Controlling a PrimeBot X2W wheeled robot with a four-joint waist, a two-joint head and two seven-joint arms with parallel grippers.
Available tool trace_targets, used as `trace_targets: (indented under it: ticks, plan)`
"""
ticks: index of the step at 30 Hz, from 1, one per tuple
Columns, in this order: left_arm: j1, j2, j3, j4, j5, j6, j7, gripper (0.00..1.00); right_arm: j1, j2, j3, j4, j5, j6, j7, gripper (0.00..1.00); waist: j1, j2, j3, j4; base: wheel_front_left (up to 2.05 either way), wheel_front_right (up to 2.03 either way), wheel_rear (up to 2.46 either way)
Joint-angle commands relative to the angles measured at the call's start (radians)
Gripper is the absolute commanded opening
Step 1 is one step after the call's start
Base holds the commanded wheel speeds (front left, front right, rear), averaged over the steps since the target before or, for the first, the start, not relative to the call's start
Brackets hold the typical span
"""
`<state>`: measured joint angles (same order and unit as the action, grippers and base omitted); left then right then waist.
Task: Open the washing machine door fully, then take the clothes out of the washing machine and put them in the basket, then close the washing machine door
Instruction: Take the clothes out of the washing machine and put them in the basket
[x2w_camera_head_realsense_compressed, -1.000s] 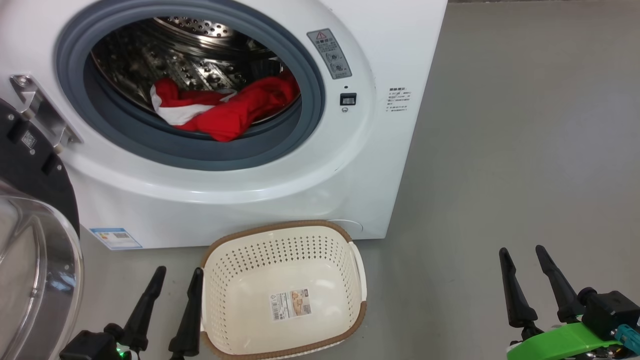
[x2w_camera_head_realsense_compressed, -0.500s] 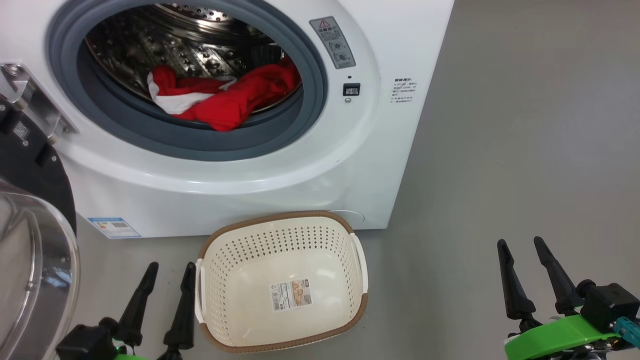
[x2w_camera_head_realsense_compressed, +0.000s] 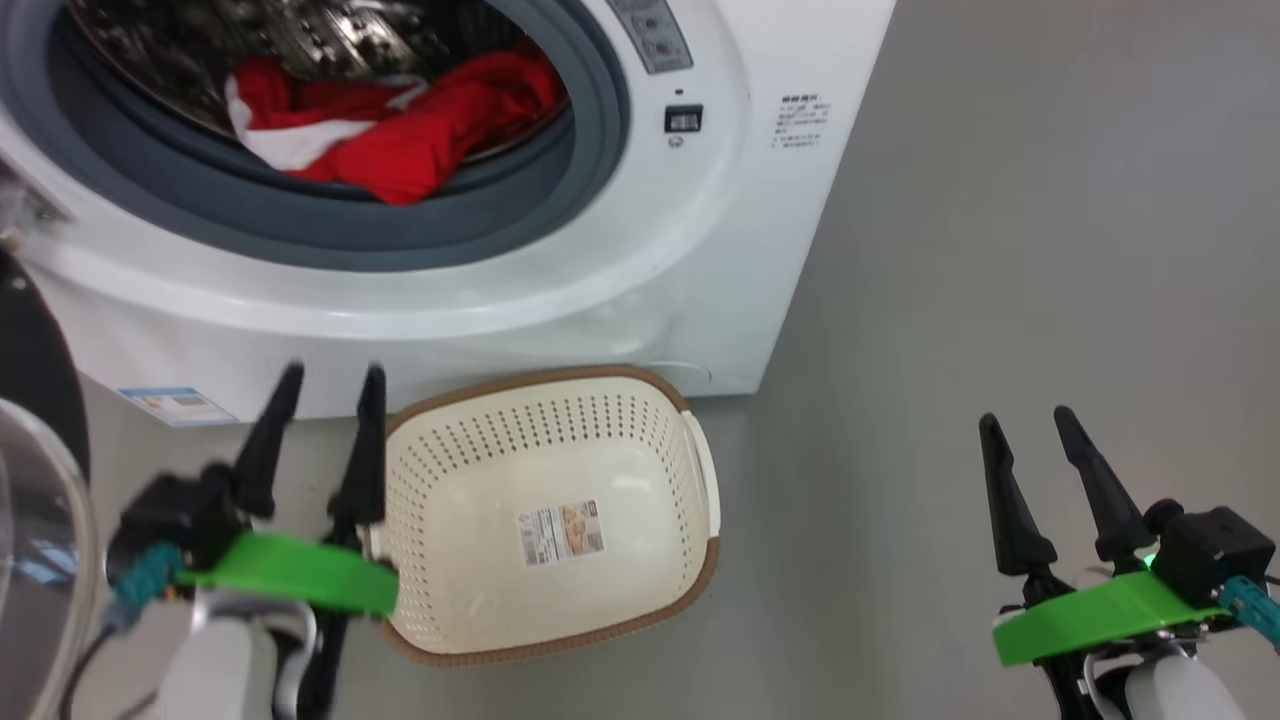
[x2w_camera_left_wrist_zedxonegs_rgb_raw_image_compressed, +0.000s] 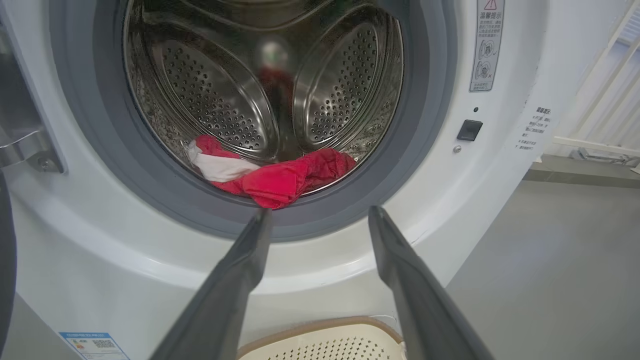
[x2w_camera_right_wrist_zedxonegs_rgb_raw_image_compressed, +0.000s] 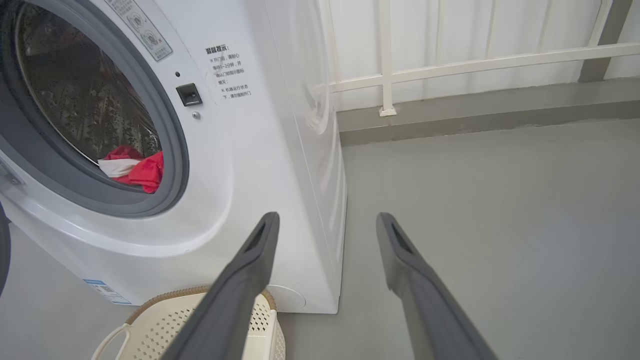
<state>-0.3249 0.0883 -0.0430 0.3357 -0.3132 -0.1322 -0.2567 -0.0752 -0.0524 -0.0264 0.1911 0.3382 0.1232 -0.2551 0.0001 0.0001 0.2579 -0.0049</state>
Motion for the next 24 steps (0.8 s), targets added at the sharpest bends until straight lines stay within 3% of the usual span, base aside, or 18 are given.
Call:
trace_targets:
  ticks: [1, 12, 24]
  plan:
    - [-0.064, 0.017, 0.041, 0.002, 0.018, 0.002, -0.005, 1.00, -0.035, -0.002, 0.025, -0.027, -0.017, 0.008, -0.007, 1.00, -0.0001, -0.0001, 0.063, -0.030, 0.00, 0.00, 0.00]
    - [-0.434, 0.059, 0.049, 0.287, 0.131, 0.004, -0.005, 1.00, -0.103, 0.002, 0.048, -0.031, 0.023, 0.008, -0.007, 1.00, -0.0001, -0.0001, 0.191, -0.111, 0.00, 0.00, 0.00]
    - [-0.736, 0.121, 0.015, 0.574, 0.219, 0.051, -0.005, 1.00, -0.141, 0.002, 0.087, -0.040, 0.060, 0.008, -0.007, 1.00, -0.0001, -0.0001, 0.267, -0.170, 0.00, 0.00, 0.00]
